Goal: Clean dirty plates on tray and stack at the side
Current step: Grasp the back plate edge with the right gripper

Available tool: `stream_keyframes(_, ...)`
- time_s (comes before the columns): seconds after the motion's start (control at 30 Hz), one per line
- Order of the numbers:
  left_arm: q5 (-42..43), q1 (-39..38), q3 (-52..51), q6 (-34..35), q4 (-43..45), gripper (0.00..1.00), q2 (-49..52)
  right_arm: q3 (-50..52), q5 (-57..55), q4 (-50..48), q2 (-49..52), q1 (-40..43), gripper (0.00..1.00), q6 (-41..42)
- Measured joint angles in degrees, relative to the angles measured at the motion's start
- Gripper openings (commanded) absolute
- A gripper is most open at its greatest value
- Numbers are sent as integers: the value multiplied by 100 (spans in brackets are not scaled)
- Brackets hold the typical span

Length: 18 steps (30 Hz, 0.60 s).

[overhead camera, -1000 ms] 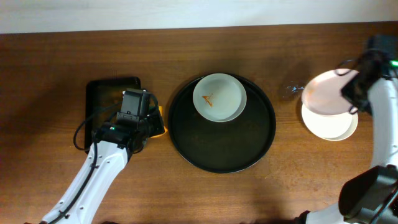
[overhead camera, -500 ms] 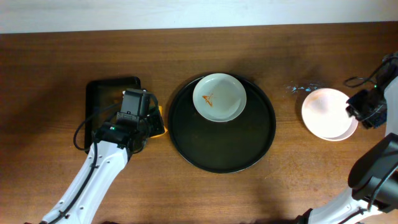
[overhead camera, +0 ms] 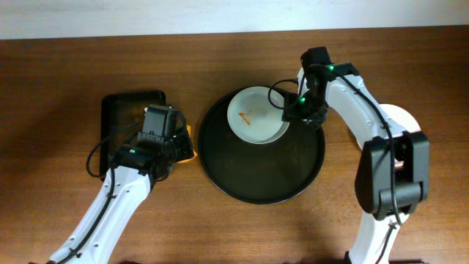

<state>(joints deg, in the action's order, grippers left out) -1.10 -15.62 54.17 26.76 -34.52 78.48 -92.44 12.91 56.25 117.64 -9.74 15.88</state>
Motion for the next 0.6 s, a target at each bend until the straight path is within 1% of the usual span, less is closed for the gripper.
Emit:
stream_keyframes(0.03,0,0,0,0,-2,0,0,0,-7,-116,260,0,47,129)
stream_keyframes(0.07,0,0,0,0,0,0,0,0,-22,-133,450,-2,35,190)
stream_keyframes(0.1,0,0,0,0,-2,0,0,0,-17,-175,549,-7,27,245)
stream_keyframes(0.13,-2,0,0,0,-2,0,0,0,-15,-186,667,-22,12,280)
stream_keyframes(0.17,0,0,0,-2,0,0,0,0,-15,-197,734,-39,4,289)
stream_keyframes(0.27,0,0,0,0,0,1,0,-37,33,-72,745,-142,4,369)
stream_keyframes(0.37,-2,0,0,0,2,0,0,-48,-114,625,745,-164,4,361)
stream_keyframes(0.43,26,0,0,0,2,0,0,-59,-391,1392,732,-168,4,396)
stream_keyframes(0.5,225,-11,-2,0,68,0,0,-48,-542,1825,732,-179,4,391)
stream_keyframes(0.53,328,-70,-2,-2,236,1,2,-37,-588,1969,732,-229,4,385)
stream_keyframes(0.6,647,-417,-2,-2,549,1,79,-35,-691,2074,732,-431,4,387)
